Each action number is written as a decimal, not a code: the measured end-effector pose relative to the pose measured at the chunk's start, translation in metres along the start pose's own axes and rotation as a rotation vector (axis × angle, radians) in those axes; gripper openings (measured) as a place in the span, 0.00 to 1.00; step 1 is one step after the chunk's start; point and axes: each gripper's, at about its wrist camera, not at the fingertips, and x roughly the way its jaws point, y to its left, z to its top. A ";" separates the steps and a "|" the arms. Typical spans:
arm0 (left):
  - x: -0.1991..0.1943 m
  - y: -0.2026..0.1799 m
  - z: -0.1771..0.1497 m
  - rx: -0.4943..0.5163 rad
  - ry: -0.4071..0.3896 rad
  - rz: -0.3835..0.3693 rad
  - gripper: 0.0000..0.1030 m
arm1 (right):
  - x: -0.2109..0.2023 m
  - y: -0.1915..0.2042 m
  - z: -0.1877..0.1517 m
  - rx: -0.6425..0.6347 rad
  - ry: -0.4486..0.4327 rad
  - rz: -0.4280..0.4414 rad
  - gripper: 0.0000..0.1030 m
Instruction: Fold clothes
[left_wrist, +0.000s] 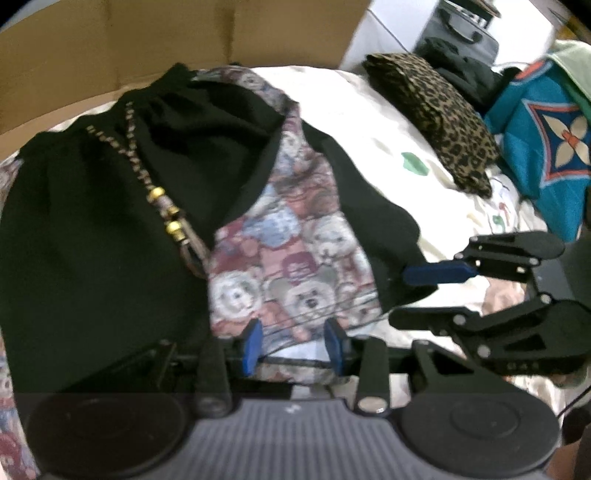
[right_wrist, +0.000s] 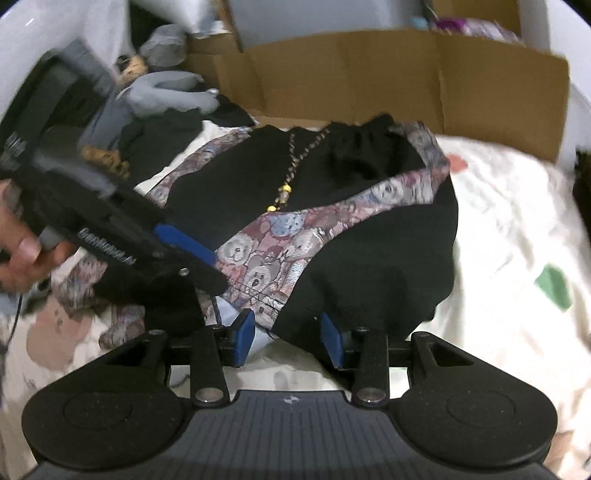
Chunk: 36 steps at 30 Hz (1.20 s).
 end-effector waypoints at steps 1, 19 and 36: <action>-0.001 0.003 -0.002 -0.012 -0.002 0.004 0.38 | 0.005 -0.002 0.001 0.033 0.009 0.001 0.45; -0.024 0.032 -0.026 -0.081 -0.003 0.085 0.41 | 0.034 -0.026 0.010 0.213 0.053 0.023 0.11; -0.015 0.011 -0.025 -0.072 -0.003 0.022 0.46 | -0.061 -0.100 -0.004 0.300 0.041 -0.077 0.06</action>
